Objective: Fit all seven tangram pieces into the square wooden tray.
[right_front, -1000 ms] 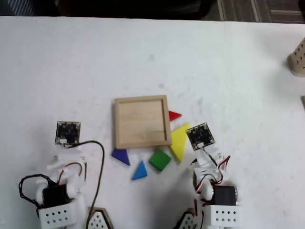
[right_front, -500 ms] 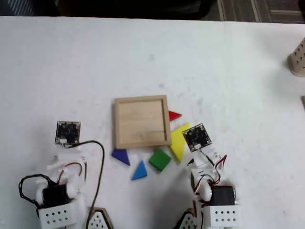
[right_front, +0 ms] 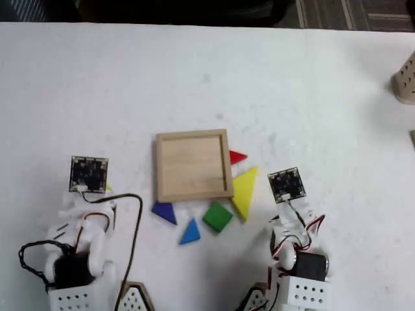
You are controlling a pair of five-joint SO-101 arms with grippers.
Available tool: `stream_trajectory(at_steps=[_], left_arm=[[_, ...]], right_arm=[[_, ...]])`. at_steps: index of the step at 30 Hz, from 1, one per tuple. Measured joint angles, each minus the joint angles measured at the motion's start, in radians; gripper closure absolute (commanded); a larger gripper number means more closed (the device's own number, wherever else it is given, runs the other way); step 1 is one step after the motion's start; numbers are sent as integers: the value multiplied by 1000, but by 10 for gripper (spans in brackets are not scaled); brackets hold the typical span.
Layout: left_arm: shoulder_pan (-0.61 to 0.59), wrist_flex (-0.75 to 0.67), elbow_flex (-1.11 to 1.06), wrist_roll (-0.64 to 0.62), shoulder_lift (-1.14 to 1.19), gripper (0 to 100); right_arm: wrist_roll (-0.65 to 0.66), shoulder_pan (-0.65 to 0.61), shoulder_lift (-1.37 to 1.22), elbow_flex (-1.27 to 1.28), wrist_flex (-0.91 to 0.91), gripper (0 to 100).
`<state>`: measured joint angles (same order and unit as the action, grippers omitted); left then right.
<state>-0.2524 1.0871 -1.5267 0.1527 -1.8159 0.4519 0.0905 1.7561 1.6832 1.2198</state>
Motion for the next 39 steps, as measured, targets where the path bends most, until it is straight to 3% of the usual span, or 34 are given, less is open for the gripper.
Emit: stream_trajectory(at_steps=[5, 9, 14, 22, 30, 39], left_arm=[[41, 14, 94, -46, 5, 980], [74, 15, 213, -69, 160, 979], [106, 15, 442, -160, 539, 966], [269, 46, 726, -370, 1209, 744], [325, 41, 927, -436, 1634, 783], [328, -143, 1013, -437, 1944, 924]], right_arm=[[0, 8, 0, 0, -8, 858], [0, 8, 0, 0, -8, 858], [0, 8, 0, 0, -8, 858], [2, 83, 0, 0, -8, 860], [2, 84, 0, 0, -8, 861], [2, 84, 0, 0, -8, 861]])
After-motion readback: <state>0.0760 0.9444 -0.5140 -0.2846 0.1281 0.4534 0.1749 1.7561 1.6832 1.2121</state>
